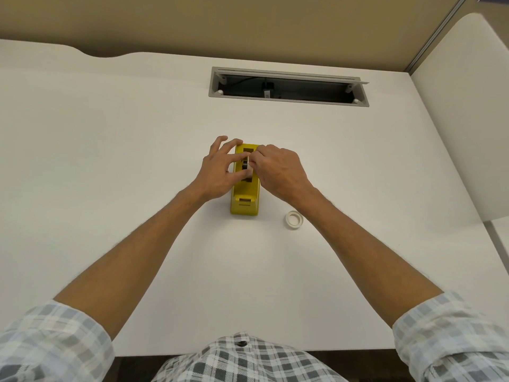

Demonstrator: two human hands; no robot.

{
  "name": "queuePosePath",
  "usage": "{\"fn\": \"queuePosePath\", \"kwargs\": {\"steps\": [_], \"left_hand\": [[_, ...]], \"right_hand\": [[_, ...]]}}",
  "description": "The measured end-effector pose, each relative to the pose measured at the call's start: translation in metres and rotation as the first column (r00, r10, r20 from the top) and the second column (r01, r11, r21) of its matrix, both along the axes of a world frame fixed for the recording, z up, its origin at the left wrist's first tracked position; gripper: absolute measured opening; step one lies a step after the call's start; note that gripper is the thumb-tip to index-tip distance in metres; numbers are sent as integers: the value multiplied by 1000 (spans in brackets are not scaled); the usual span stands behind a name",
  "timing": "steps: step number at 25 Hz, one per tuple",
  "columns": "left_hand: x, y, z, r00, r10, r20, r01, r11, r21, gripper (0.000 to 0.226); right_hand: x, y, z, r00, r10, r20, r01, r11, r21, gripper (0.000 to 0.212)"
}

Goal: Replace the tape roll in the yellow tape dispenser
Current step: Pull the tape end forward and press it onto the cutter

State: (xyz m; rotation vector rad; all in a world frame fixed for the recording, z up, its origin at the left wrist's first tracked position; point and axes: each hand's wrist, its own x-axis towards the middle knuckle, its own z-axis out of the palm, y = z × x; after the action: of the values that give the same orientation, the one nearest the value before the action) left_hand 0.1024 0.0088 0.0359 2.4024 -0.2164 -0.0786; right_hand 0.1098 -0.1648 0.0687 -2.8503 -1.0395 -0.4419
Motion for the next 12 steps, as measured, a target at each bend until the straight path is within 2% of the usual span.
{"fn": "queuePosePath", "kwargs": {"steps": [6,9,12], "left_hand": [[0,-1,2,1000,13,10,-13,1000,8,45],[0,1,2,1000,-2,18,2,1000,4,44],[0,2,1,1000,-7,21,7,1000,7,48]], "right_hand": [[2,-3,-3,998,-34,-50,35,999,9,8],[0,-6,2,990,-45,-134,61,991,118,20],[-1,-10,3,990,-18,-141,44,983,179,23]]}}
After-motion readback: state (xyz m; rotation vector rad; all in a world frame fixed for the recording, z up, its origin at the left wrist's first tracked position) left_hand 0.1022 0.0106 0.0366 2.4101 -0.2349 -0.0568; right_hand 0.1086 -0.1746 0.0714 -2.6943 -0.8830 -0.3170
